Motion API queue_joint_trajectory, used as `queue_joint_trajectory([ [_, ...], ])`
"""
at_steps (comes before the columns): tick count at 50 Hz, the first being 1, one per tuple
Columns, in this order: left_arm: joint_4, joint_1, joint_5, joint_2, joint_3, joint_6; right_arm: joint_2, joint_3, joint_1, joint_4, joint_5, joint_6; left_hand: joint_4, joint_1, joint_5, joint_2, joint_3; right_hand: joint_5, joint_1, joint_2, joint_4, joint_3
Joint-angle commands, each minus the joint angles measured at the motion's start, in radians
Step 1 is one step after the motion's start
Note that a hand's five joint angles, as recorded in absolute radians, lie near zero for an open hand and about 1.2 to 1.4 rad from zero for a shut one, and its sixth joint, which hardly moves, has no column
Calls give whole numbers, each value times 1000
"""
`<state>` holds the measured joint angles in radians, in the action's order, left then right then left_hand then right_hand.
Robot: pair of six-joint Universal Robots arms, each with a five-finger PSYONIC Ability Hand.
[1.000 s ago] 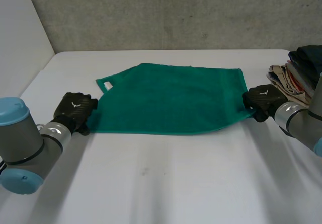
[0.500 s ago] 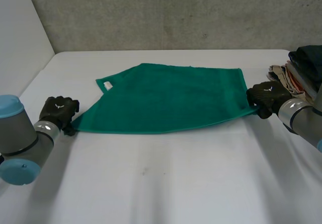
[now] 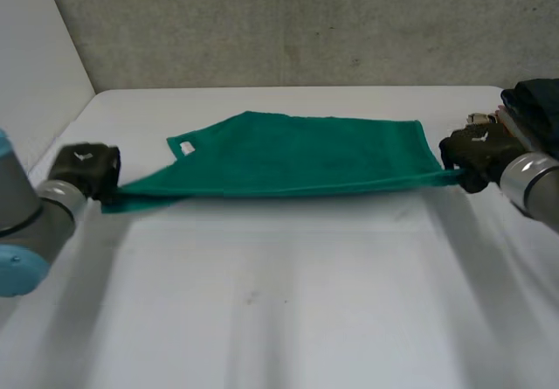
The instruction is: Fold the laundry.
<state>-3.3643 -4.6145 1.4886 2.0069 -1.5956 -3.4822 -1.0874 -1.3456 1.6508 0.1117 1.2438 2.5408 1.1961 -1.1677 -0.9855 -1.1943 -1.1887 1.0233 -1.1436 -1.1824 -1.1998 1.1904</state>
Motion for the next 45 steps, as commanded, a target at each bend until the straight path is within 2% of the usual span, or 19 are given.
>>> queue_joint_trajectory([
  [1, 98, -3, -4, -391, -148, -54, -181, 31, -29, 354, 12, -242, 200, -229, -236, -202, -208, 198, -253, -214, -196, 206],
  [4, 154, -10, -7, -558, -153, -101, -241, 86, -52, 468, 29, -307, 200, -229, -236, -202, -208, 198, -253, -214, -196, 206],
  [7, 151, -9, -40, -670, -138, -132, -281, 143, -58, 480, 48, -284, 200, -229, -236, -202, -208, 198, -253, -214, -196, 206],
  [12, 155, -15, -113, -689, -113, -136, -299, 220, -60, 491, 46, -228, 200, -229, -236, -202, -208, 198, -253, -214, -196, 206],
  [16, 157, -20, -127, -544, -112, -141, -275, 221, -60, 490, 48, -224, 200, -229, -236, -202, -208, 198, -253, -214, -196, 206],
  [22, 152, -9, -119, -289, -43, -204, -77, 302, -36, 485, 91, -228, 200, -229, -236, -202, -208, 198, -253, -214, -196, 206],
  [25, 148, 9, -105, -147, 54, -248, 30, 396, 6, 476, 127, -218, 200, -229, -236, -202, -208, 198, -253, -214, -196, 206],
  [27, 125, 45, -67, -52, 165, -261, 84, 463, 35, 464, 157, -212, 200, -229, -236, -202, -208, 198, -253, -214, -196, 206],
  [30, 70, 88, -33, 16, 288, -261, 178, 632, 99, 367, 206, -168, 200, -229, -236, -202, -208, 198, -253, -214, -196, 206],
  [33, -67, 115, -2, 65, 422, -256, 221, 765, 132, 193, 218, -85, 200, -229, -236, -202, -208, 198, -253, -214, -196, 206],
  [35, -234, 120, -1, 69, 482, -250, 222, 796, 135, 84, 215, -33, 200, -229, -236, -202, -208, 198, -253, -214, -196, 206],
  [36, -323, 118, 2, 67, 497, -244, 216, 796, 132, -73, 215, 31, 200, -229, -236, -202, -208, 198, -253, -214, -196, 206],
  [37, -451, 112, 8, 67, 511, -224, 213, 787, 133, -166, 217, 68, 200, -229, -236, -202, -208, 198, -253, -214, -196, 206],
  [39, -595, 106, 13, 66, 528, -189, 204, 767, 133, -303, 223, 121, 200, -229, -236, -202, -208, 198, -253, -214, -196, 206],
  [40, -621, 105, 19, 70, 540, -180, 196, 744, 133, -399, 226, 162, 200, -229, -236, -202, -208, 198, -253, -214, -196, 206],
  [42, -595, 97, 53, 79, 568, -166, 185, 717, 139, -464, 226, 188, 200, -229, -236, -202, -208, 198, -253, -214, -196, 206],
  [45, -497, 92, 76, 104, 577, -138, 185, 698, 139, -471, 223, 190, 200, -229, -236, -202, -208, 198, -253, -214, -196, 206],
])
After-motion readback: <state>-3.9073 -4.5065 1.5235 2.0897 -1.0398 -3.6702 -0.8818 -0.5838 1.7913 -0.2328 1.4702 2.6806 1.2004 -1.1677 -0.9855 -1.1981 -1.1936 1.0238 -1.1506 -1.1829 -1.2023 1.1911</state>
